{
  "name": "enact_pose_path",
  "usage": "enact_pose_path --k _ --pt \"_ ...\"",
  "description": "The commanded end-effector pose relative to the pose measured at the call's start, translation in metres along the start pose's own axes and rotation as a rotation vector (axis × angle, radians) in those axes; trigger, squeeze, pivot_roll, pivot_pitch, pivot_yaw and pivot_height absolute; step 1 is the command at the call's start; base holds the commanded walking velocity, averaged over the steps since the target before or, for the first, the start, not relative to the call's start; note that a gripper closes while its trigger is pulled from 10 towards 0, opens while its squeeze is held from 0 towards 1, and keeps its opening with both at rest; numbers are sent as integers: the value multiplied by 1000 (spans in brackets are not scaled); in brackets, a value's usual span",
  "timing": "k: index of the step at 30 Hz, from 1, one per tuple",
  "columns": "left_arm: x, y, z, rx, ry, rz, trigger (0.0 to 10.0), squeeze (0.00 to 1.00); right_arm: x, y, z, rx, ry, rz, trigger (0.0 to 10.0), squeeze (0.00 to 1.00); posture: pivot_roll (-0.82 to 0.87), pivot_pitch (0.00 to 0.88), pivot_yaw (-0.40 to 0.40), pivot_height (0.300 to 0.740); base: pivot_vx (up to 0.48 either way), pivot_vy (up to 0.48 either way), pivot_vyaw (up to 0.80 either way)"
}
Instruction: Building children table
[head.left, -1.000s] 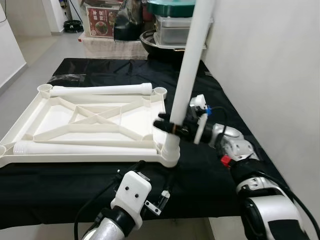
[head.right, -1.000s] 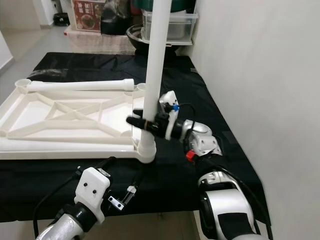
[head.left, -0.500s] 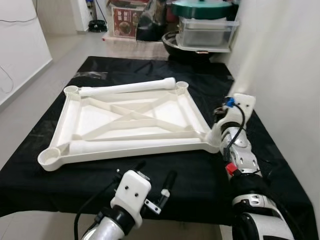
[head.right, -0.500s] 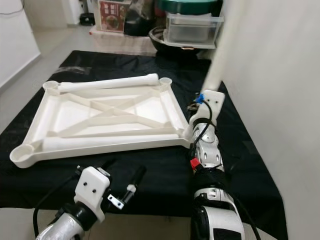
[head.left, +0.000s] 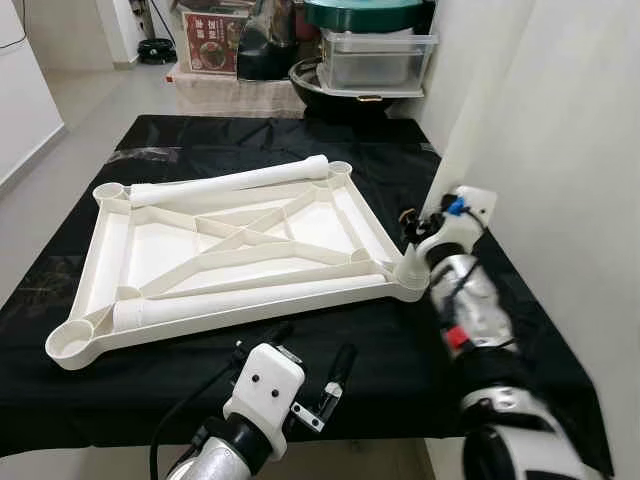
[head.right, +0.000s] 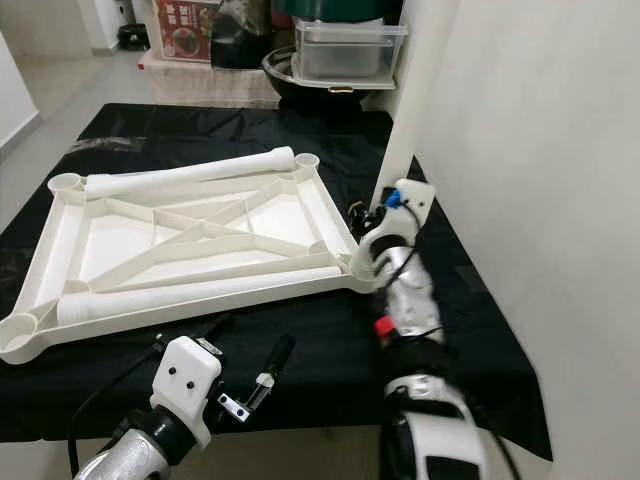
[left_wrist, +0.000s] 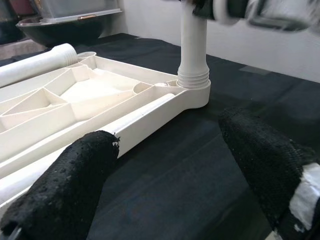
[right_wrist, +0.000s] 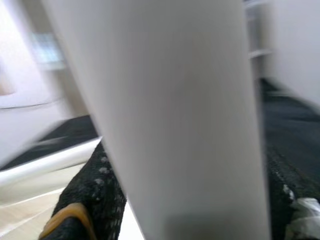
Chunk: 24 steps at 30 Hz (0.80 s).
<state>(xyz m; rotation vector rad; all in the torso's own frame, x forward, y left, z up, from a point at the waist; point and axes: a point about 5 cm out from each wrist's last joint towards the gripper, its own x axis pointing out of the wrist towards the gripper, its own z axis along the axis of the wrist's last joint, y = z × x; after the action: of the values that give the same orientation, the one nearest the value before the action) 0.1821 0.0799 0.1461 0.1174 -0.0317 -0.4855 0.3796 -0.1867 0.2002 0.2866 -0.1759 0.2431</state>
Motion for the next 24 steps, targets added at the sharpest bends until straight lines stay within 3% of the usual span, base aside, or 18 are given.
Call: enact_pose_path --k 1,2,4,8,9,10,11,13,16,17,24 --pt "0 -1 -3 7 13 -4 10000 0 2 8 -1 77 38 168 10000 0 147 50 -71 740 0 0 0" --pt "0 -1 -3 8 13 -4 10000 0 0 8 0 100 67 254 10000 0 147 50 -71 740 0 0 0" --pt "0 -1 -3 8 13 -4 10000 0 0 8 0 100 67 254 10000 0 147 50 -71 740 0 0 0" --pt "0 0 -3 10 11 -1 10000 0 -22 21 -8 90 278 772 10000 0 152 46 -76 740 0 0 0" --pt "0 0 -3 10 11 -1 10000 0 -22 21 -8 90 278 772 10000 0 152 46 -76 740 0 0 0" --pt "0 0 -3 11 10 0 10000 0 -28 26 -11 85 324 887 10000 0 154 49 -76 740 0 0 0" --pt "0 0 -3 11 10 0 10000 0 -28 26 -11 85 324 887 10000 0 154 49 -76 740 0 0 0" --pt "0 1 -3 12 10 2 10000 0 -31 33 -15 74 378 1003 10000 0 157 49 -76 740 0 0 0" --pt "0 1 -2 13 9 3 10000 0 -30 38 -19 61 401 1044 10000 0 158 49 -77 740 0 0 0" --pt "0 1 -2 14 10 4 10000 0 -19 47 -24 20 405 1018 0 0 158 52 -74 740 0 0 0" --pt "-1 1 -2 14 11 4 10000 0 -12 49 -21 -11 357 968 0 0 158 53 -75 740 0 0 0"
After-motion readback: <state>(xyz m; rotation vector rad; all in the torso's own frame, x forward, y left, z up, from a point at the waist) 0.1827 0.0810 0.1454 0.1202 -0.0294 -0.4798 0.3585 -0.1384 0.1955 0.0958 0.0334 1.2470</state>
